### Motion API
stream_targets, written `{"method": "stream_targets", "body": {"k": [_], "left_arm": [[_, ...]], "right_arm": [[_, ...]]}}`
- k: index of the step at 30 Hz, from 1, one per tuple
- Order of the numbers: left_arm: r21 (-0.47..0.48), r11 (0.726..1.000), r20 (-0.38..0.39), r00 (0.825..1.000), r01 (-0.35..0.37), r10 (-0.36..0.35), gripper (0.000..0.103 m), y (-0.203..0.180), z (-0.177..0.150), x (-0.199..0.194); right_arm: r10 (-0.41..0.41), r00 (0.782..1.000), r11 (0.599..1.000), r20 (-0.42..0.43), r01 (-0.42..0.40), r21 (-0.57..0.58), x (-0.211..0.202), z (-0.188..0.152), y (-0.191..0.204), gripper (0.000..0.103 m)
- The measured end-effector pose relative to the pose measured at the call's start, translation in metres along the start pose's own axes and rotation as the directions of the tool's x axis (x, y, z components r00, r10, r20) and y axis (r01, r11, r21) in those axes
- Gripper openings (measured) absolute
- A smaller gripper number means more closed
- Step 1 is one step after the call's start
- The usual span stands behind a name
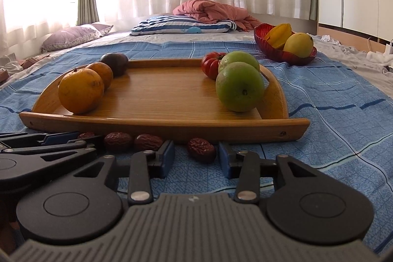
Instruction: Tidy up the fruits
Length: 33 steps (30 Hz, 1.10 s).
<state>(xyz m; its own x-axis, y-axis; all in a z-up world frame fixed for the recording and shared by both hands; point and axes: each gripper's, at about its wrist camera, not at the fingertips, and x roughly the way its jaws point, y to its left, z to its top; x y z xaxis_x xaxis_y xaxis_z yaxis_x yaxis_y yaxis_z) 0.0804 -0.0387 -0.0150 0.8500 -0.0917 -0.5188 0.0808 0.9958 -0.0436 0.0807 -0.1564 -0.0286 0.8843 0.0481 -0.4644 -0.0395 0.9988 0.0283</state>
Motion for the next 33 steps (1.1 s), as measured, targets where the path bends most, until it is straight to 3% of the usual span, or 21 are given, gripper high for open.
{"method": "stream_targets", "body": {"k": [6, 14, 33], "left_arm": [[0.000, 1.000, 0.002, 1.000, 0.003, -0.003, 0.025, 0.001, -0.001, 0.000], [0.013, 1.000, 0.003, 1.000, 0.008, -0.008, 0.023, 0.001, -0.001, -0.002], [0.043, 0.999, 0.042, 0.999, 0.026, -0.028, 0.023, -0.001, 0.006, -0.028]], "right_arm": [[-0.004, 1.000, 1.000, 0.003, 0.004, -0.003, 0.000, 0.000, 0.001, 0.042], [-0.007, 1.000, 1.000, 0.008, 0.007, -0.006, -0.001, 0.000, 0.003, 0.029], [0.003, 0.999, 1.000, 0.040, -0.003, -0.003, -0.016, 0.004, 0.004, 0.029]]}}
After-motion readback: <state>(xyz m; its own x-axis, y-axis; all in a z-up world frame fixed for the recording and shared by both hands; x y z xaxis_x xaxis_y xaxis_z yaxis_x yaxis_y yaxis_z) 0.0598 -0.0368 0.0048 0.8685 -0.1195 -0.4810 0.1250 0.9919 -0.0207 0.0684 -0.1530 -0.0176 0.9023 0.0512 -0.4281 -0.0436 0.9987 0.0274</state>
